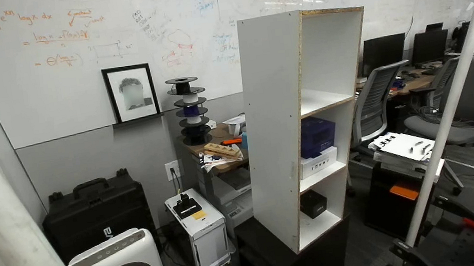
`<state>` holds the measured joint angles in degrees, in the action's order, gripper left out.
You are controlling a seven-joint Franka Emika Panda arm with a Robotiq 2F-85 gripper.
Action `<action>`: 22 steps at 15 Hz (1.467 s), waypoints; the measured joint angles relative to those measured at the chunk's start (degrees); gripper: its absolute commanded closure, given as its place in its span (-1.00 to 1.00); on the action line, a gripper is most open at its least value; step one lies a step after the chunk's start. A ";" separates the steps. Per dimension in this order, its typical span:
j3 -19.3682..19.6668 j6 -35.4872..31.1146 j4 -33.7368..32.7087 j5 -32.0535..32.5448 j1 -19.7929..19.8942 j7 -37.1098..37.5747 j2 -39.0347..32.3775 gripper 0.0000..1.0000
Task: Pick up the fruit plush toy from the shelf and put it on top of the cabinet
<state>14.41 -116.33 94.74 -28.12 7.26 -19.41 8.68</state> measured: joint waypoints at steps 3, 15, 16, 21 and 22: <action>-0.32 0.15 -5.41 1.34 0.03 3.85 -6.91 0.12; -2.37 6.27 -15.87 11.73 0.16 19.70 -16.67 -1.00; -2.38 7.43 -15.96 12.24 0.04 20.22 -16.32 -1.00; -2.33 17.33 -16.17 12.45 0.03 20.48 -11.92 -1.00; -2.27 19.86 -16.16 12.45 0.06 20.39 -10.67 -1.00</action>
<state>12.14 -96.47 78.58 -15.68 7.33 0.98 -2.00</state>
